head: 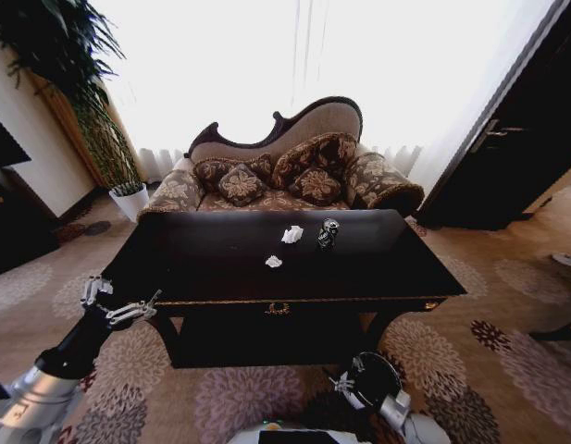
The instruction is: Move to the front of the table and place the trash on the table into the trash bin.
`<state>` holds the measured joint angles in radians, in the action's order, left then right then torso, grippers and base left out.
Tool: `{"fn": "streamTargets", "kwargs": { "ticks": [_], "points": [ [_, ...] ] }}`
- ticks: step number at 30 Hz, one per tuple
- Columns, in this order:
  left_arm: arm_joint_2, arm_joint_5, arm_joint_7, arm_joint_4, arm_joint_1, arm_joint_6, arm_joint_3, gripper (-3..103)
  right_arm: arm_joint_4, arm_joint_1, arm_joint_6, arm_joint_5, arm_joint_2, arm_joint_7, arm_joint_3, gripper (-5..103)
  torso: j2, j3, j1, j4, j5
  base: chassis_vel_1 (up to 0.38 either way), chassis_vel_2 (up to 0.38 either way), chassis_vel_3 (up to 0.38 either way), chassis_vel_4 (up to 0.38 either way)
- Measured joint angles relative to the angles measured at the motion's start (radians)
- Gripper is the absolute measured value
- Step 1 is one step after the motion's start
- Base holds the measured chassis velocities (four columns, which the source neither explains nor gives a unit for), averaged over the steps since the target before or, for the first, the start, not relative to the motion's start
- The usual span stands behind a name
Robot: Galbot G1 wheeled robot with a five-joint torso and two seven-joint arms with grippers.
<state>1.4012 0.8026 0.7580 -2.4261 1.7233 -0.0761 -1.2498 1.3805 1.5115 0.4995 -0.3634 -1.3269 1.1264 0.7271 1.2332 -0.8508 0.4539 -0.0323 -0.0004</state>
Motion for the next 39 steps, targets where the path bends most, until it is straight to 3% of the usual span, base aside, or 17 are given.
{"fn": "streamTargets", "kwargs": {
  "ticks": [3,5,14,19,22,25,27,30,31,32,36,37,39],
  "points": [
    [0.000,-0.006,0.000,0.004,-0.002,0.002,0.003,100,0.088,0.034,-0.010,-0.106,-0.020,0.169,0.025,100,0.000,0.000,0.000,-0.0001,0.0000,0.000,0.000,0.000,0.000],
    [0.002,-0.010,0.000,0.004,-0.004,0.002,0.008,100,0.140,0.050,-0.020,-0.144,-0.022,0.214,0.033,100,0.000,0.000,0.000,-0.0002,0.0001,0.000,0.000,0.000,0.000],
    [0.015,-0.025,0.000,0.001,-0.003,0.005,0.021,100,0.395,0.082,-0.106,-0.354,-0.019,0.198,0.067,100,0.000,0.000,0.000,-0.0001,0.0002,0.000,0.000,0.000,0.000],
    [0.014,-0.020,-0.003,0.001,-0.002,0.005,0.008,100,0.502,0.092,-0.132,-0.426,-0.014,0.166,0.088,100,0.000,0.000,0.000,-0.0001,0.0001,0.000,0.000,0.000,0.000],
    [0.015,-0.016,-0.006,0.000,-0.001,0.005,0.004,100,0.549,0.094,-0.141,-0.444,-0.013,0.106,0.089,100,0.000,0.000,0.000,-0.0002,0.0003,0.000,0.000,0.000,0.000],
    [0.025,-0.005,-0.007,-0.008,0.000,0.004,-0.006,100,0.636,0.088,-0.170,-0.462,0.000,-0.064,0.080,100,0.000,0.000,0.000,-0.0002,0.0002,0.000,0.000,0.000,0.000],
    [0.026,-0.003,-0.007,-0.010,0.000,0.004,-0.008,100,0.651,0.083,-0.174,-0.464,0.004,-0.104,0.078,100,0.000,0.000,0.000,-0.0002,0.0002,0.000,0.000,0.000,0.000],
    [0.033,0.011,-0.006,-0.015,0.002,0.004,-0.022,100,0.732,0.060,-0.211,-0.458,0.032,-0.362,0.062,100,0.000,0.000,0.000,-0.0001,0.0002,0.000,0.000,0.000,0.000],
    [0.034,0.017,-0.005,-0.016,0.002,0.004,-0.026,100,0.748,0.056,-0.222,-0.451,0.038,-0.410,0.058,100,0.000,0.000,0.000,-0.0001,0.0002,0.000,0.000,0.000,0.000],
    [0.034,0.017,-0.005,-0.016,0.002,0.004,-0.026,100,0.748,0.056,-0.222,-0.451,0.038,-0.410,0.058,100,0.000,0.000,0.000,-0.0001,0.0002,0.000,0.000,0.000,0.000],
    [0.034,0.049,0.008,-0.024,0.001,0.004,-0.050,100,0.825,0.049,-0.305,-0.340,0.069,-0.633,0.043,100,0.000,0.000,0.000,-0.0001,0.0001,0.000,0.000,0.000,0.000],
    [0.034,0.049,0.008,-0.024,0.001,0.004,-0.050,100,0.825,0.049,-0.305,-0.340,0.069,-0.633,0.043,100,0.000,0.000,0.000,-0.0001,0.0001,0.000,0.000,0.000,0.000],
    [0.030,0.056,0.017,-0.026,0.001,0.003,-0.055,100,0.865,0.047,-0.364,-0.258,0.084,-0.769,0.022,100,0.000,0.000,0.000,-0.0001,0.0002,0.000,0.000,0.000,0.000]
  ]
}}
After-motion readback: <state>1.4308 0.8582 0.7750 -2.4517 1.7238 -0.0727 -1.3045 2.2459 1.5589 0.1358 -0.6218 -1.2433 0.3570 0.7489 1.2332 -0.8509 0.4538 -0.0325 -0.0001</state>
